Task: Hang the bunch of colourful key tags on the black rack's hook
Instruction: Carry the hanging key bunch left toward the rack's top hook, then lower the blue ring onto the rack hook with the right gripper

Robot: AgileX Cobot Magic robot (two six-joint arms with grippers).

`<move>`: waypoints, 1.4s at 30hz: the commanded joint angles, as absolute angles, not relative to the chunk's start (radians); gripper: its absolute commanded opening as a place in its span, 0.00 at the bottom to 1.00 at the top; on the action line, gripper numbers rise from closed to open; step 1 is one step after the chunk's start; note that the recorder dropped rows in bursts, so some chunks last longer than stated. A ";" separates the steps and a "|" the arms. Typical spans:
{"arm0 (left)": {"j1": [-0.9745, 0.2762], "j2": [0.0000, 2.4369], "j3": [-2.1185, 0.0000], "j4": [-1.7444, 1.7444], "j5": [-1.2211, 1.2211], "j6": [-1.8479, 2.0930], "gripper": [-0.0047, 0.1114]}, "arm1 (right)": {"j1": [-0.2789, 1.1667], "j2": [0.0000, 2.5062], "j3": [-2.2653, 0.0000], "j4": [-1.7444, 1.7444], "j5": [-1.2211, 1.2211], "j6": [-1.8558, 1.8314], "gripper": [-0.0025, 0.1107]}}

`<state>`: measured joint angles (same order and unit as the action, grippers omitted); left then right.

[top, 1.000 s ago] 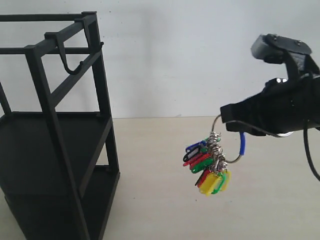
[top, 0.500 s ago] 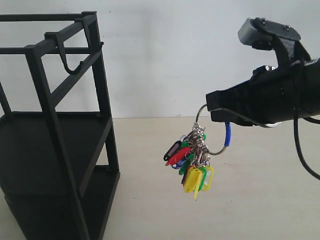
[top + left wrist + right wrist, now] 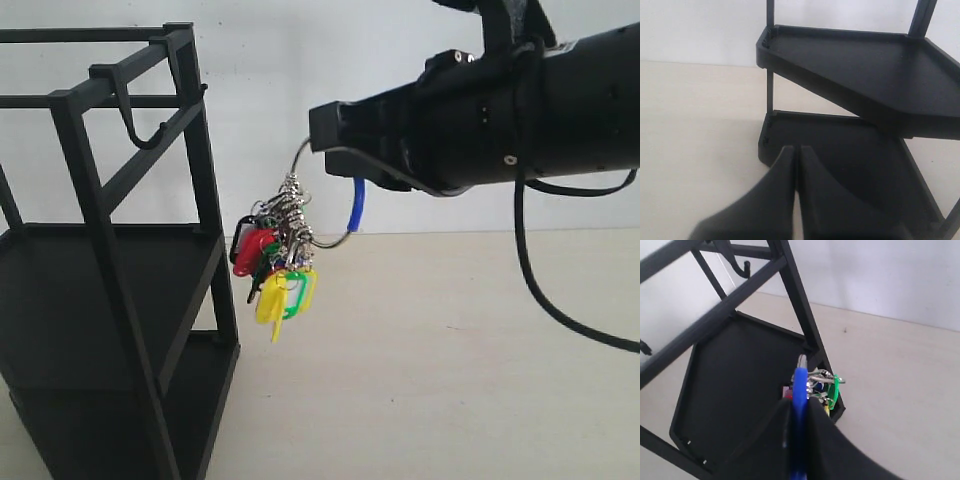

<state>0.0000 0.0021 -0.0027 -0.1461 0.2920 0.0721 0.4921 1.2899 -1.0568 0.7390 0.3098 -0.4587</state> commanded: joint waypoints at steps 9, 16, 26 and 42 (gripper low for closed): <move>-0.001 0.000 0.000 -0.141 0.284 0.075 0.08 | 0.651 1.358 -1.069 0.746 0.075 -0.457 0.02; -0.001 0.000 0.000 -0.141 0.284 0.075 0.08 | 0.678 1.358 -1.096 0.746 0.070 -0.461 0.02; -0.001 0.000 0.000 -0.141 0.284 0.075 0.08 | 0.732 1.371 -1.121 0.744 0.041 -0.480 0.02; -0.001 0.000 0.000 -0.141 0.284 0.075 0.08 | 0.788 1.370 -1.121 0.753 0.014 -0.477 0.02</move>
<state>0.0000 0.0021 -0.0027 -0.1461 0.2920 0.0721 0.7705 1.3741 -1.1103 0.7502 0.0608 -0.4667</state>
